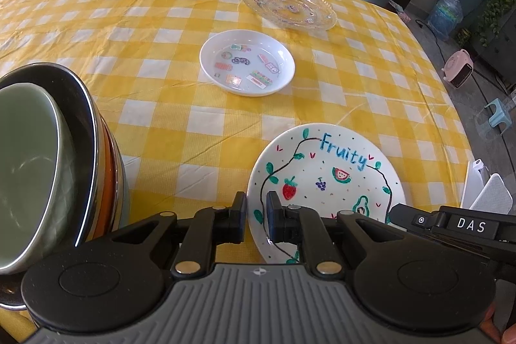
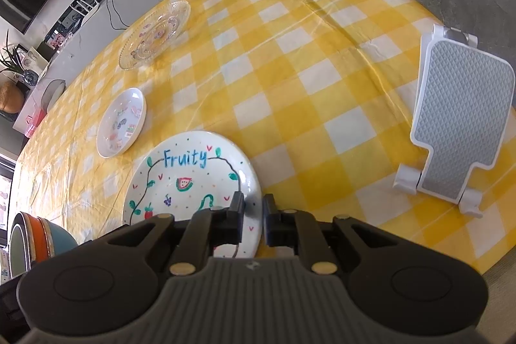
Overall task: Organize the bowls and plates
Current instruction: 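Lift the Fruity plate with both grippers and carry it beside the bowl stack, then lower the Fruity plate onto the cloth and open both grippers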
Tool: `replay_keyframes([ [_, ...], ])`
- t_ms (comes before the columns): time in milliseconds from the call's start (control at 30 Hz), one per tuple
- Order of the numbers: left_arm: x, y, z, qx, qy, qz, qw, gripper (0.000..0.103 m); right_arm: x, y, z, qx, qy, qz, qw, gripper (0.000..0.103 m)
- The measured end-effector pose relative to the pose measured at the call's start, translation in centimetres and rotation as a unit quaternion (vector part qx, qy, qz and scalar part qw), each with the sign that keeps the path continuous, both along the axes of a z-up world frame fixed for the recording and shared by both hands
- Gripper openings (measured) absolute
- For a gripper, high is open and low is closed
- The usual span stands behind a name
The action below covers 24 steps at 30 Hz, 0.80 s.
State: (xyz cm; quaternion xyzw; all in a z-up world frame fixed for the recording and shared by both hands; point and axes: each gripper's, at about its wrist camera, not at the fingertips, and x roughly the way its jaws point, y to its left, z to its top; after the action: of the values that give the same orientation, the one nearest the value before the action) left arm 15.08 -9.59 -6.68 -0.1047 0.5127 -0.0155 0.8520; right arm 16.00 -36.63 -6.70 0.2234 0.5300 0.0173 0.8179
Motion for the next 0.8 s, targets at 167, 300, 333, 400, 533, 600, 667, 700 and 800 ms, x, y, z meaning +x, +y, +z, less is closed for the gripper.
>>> replay_keyframes([
  [167, -0.1, 0.0, 0.6, -0.012, -0.02, -0.001, 0.9997, 0.02, -0.3, -0.3, 0.4, -0.006, -0.009, -0.014, 1.0, 0.014],
  [300, 0.0, -0.1, 1.4, -0.02, -0.031, -0.007, 0.9993, 0.022, -0.8, -1.2, 1.2, 0.008, -0.04, -0.039, 0.998, 0.015],
  [333, 0.1, -0.2, 1.6, -0.021, -0.033, -0.009, 0.9992, 0.024, -0.9, -1.5, 1.4, 0.013, -0.049, -0.046, 0.998, 0.018],
  [400, 0.4, -0.3, 2.2, -0.023, -0.037, -0.018, 0.9989, 0.026, -1.1, -2.0, 1.7, 0.017, -0.062, -0.06, 0.996, 0.021],
  [533, 1.2, -0.5, 3.5, -0.027, -0.044, -0.039, 0.9979, 0.03, -1.1, -2.3, 2.3, 0.004, -0.078, -0.081, 0.994, 0.034],
  [600, 1.7, -0.7, 4.2, -0.025, -0.048, -0.048, 0.9974, 0.03, -1.0, -2.3, 2.7, -0.013, -0.086, -0.086, 0.992, 0.037],
  [667, 2.4, -0.7, 5.0, -0.021, -0.053, -0.052, 0.997, 0.03, -0.7, -2.2, 3.1, -0.027, -0.09, -0.088, 0.992, 0.042],
  [700, 2.8, -0.7, 5.5, -0.017, -0.057, -0.053, 0.9968, 0.03, -0.5, -2.0, 3.4, -0.034, -0.091, -0.088, 0.991, 0.043],
  [800, 4.3, -0.7, 7.0, 0.0, -0.076, -0.059, 0.9953, 0.03, 0.4, -1.5, 4.5, -0.042, -0.096, -0.087, 0.991, 0.047],
])
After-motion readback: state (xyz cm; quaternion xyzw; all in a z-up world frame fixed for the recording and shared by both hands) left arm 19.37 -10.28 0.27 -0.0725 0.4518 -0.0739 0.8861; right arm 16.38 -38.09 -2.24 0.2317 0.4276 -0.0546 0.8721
